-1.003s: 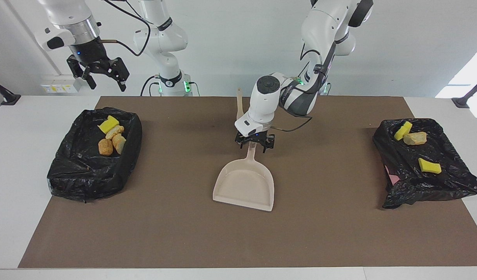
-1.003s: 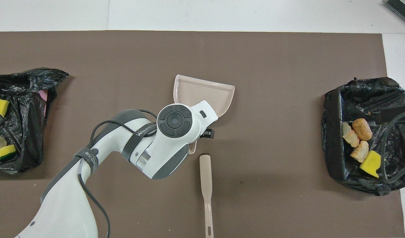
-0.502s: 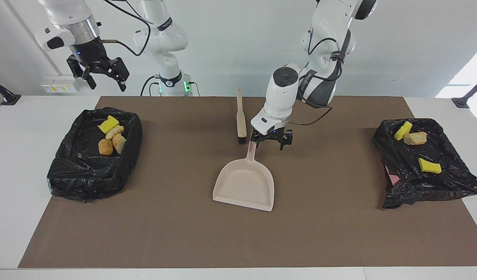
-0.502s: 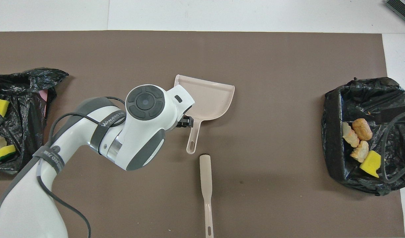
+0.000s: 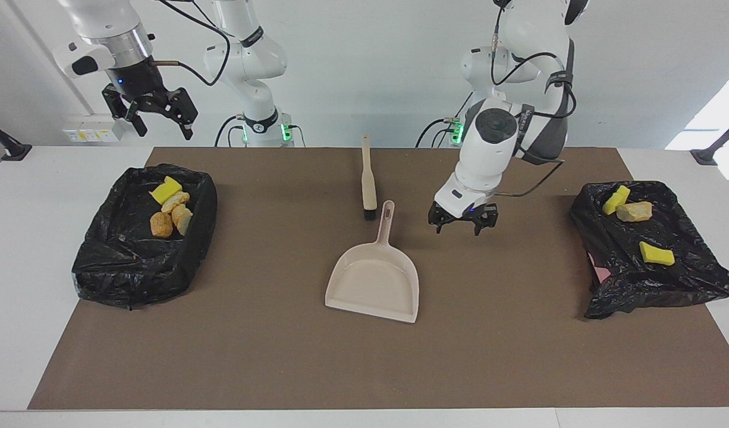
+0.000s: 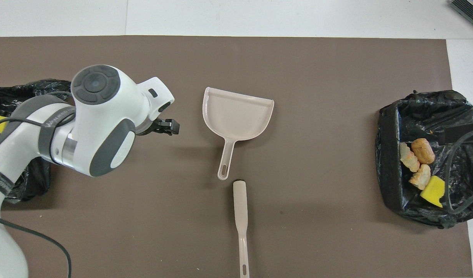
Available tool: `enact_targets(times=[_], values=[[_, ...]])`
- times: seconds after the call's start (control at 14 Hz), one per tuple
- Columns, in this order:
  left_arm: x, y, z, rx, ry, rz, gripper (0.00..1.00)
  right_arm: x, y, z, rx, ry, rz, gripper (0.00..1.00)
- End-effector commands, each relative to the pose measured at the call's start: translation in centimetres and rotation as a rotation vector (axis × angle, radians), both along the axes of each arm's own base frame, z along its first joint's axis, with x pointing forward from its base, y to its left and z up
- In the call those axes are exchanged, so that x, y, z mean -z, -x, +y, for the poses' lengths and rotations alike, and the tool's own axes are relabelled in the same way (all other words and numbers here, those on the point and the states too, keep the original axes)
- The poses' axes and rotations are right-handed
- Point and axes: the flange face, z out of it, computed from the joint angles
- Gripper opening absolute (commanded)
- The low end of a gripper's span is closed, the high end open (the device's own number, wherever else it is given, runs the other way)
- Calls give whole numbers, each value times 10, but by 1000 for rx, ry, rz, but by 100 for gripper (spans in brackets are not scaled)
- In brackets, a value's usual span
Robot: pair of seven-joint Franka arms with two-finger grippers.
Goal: Sweep and dump trash in bin
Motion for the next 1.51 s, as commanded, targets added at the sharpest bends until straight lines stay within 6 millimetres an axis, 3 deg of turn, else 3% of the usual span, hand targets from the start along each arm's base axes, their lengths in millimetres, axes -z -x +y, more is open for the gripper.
enact_targets(times=[0.0, 0.29, 0.57, 0.93, 1.22, 1.43], values=[[-22, -17, 46, 63, -6, 3, 100, -2, 6, -2, -15, -8, -3, 100], [-53, -37, 110, 100, 3, 2, 100, -2, 6, -2, -15, -8, -3, 100], [-83, -42, 157, 135, -4, 26, 100, -2, 6, -1, -17, -7, -3, 100], [-107, -32, 177, 20, -10, 23, 100, -2, 6, -1, -17, -7, -3, 100], [-127, -29, 172, -80, 28, 30, 100, -2, 6, -1, -17, -7, -3, 100], [-129, -26, 176, -89, 21, 47, 100, -2, 6, -1, -17, -7, -3, 100]])
